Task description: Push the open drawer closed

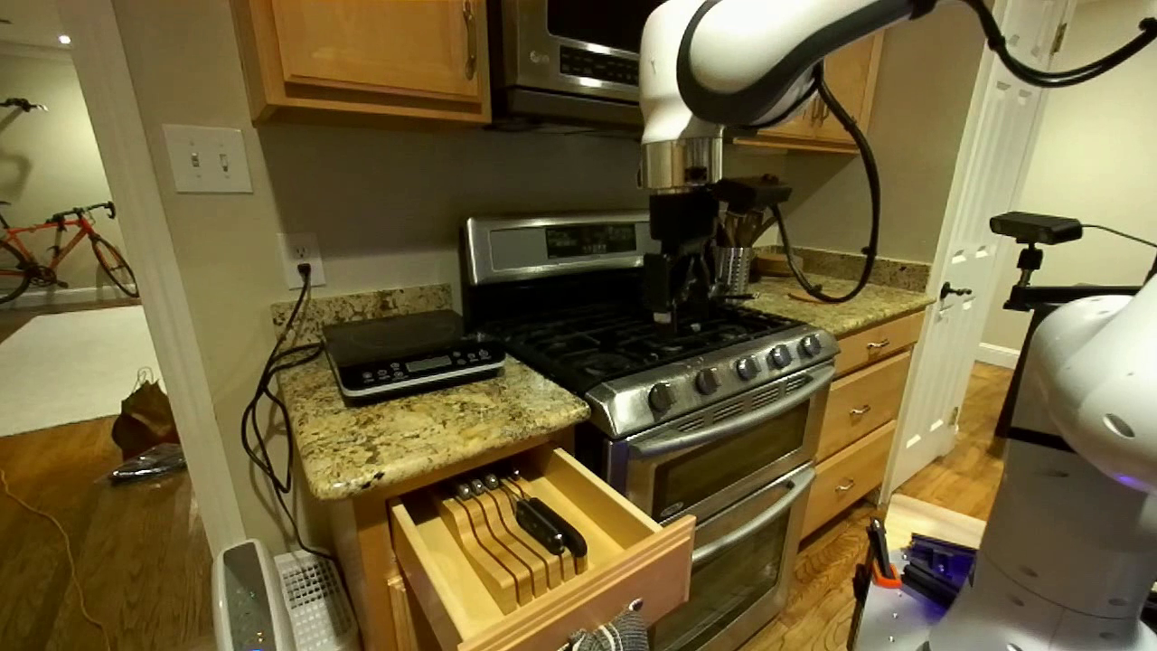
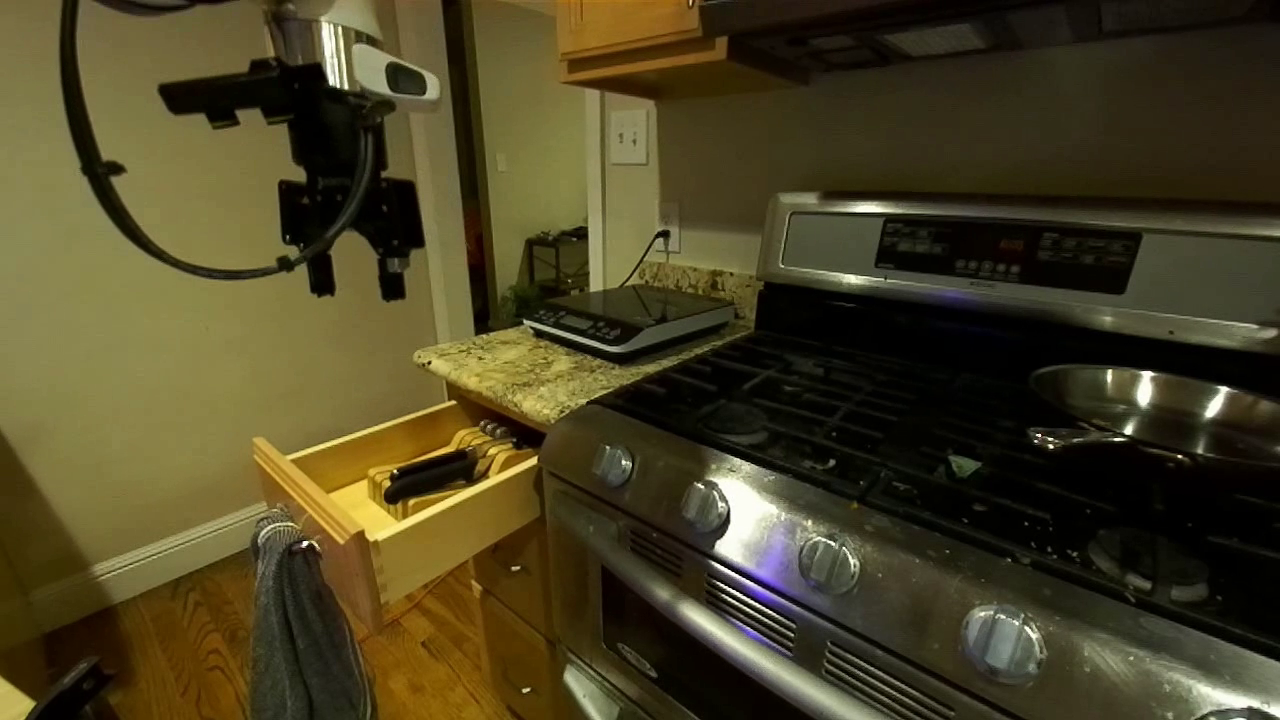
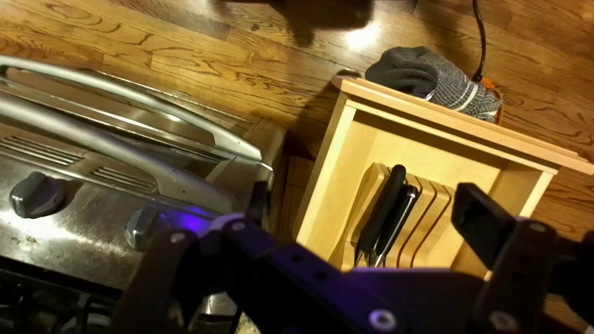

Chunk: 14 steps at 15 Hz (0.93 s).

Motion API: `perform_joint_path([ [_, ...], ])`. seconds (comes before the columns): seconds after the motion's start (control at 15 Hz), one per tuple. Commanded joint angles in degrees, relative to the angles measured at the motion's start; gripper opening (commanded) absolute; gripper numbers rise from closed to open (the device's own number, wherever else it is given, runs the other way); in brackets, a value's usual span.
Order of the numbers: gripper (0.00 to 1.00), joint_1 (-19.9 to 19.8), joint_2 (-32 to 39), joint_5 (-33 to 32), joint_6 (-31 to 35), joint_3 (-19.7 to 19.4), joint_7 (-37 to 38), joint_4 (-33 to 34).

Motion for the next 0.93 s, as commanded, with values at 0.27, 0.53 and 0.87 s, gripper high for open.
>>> perform_joint_path([
  [0.27, 1.00, 0.23, 0.02, -0.10, 0.49, 0.84, 1.77, -1.20],
  [0.53, 1.00, 0.56, 0.83, 1.23, 4.28, 1.50, 3.82, -3.63],
  [0.87, 1.00, 0.85, 3.76, 5.92, 15.65, 3.46, 12.01, -8.95],
])
